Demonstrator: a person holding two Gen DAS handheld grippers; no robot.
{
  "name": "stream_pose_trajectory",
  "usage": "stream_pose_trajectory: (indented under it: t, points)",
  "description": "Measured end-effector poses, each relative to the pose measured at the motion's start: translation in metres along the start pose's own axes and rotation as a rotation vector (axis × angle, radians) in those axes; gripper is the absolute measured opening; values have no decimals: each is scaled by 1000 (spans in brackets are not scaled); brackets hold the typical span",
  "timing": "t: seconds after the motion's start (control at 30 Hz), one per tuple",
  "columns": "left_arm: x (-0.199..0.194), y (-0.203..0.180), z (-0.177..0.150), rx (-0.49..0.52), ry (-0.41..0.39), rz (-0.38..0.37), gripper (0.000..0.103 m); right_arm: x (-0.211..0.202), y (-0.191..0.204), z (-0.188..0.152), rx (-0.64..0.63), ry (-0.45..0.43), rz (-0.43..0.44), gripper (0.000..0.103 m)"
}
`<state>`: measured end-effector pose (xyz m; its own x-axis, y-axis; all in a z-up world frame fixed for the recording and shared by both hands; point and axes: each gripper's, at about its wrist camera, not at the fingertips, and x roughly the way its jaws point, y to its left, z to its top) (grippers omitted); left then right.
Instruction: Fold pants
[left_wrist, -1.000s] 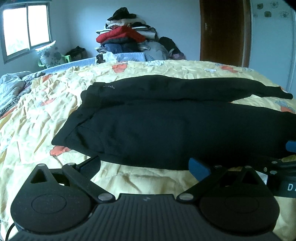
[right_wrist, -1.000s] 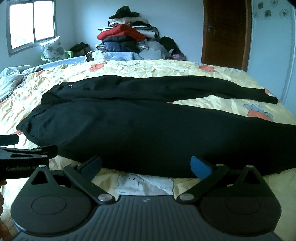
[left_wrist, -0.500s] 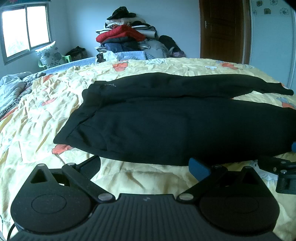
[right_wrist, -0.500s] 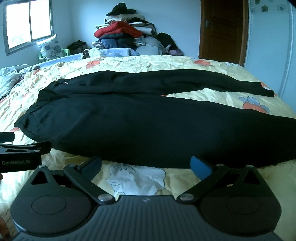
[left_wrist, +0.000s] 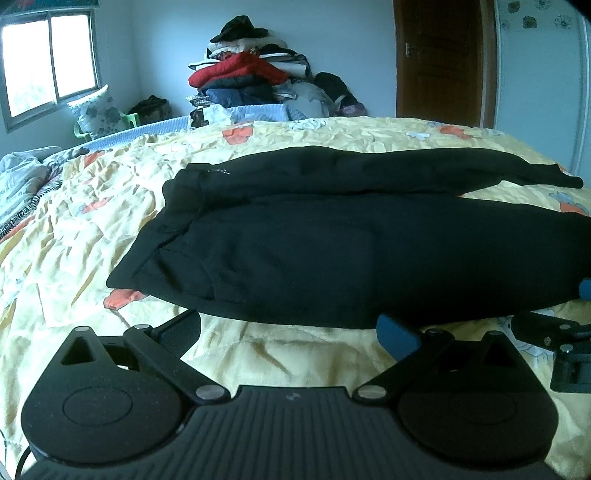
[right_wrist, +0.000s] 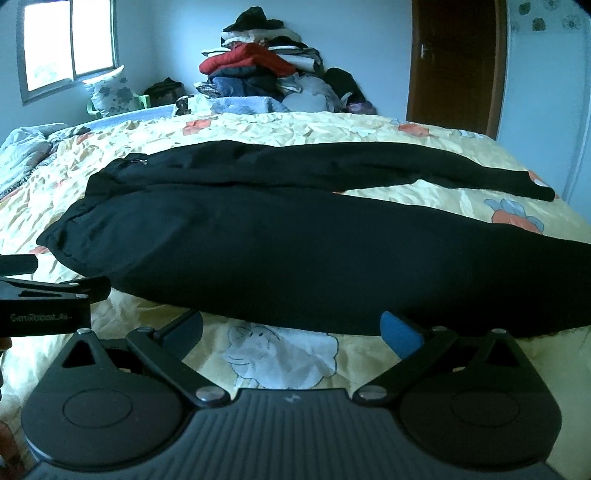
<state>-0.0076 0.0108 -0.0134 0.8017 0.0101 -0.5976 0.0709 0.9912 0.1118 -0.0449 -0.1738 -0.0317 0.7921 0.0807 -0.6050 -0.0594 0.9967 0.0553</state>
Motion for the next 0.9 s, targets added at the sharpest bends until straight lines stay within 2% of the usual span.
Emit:
stream_pose_trajectory:
  t: [0.33, 0.57, 0.67, 0.73, 0.83, 0.9]
  points:
    - [3, 5, 0, -12, 10, 3, 103, -1, 0, 1, -11, -8, 23, 103]
    - [2, 10, 0, -19, 1, -2, 103, -4, 3, 8, -36, -22, 76, 103]
    - [1, 13, 4, -17, -13, -2, 103, -4, 3, 22, -84, -49, 156, 103]
    - [2, 17, 10, -25, -23, -1, 103, -5, 6, 36, -149, -112, 228, 103]
    - [11, 29, 22, -68, -20, 0, 103, -1, 11, 57, -253, -197, 288, 103]
    - [18, 40, 31, -114, -19, -2, 103, 8, 15, 75, -316, -223, 331, 103]
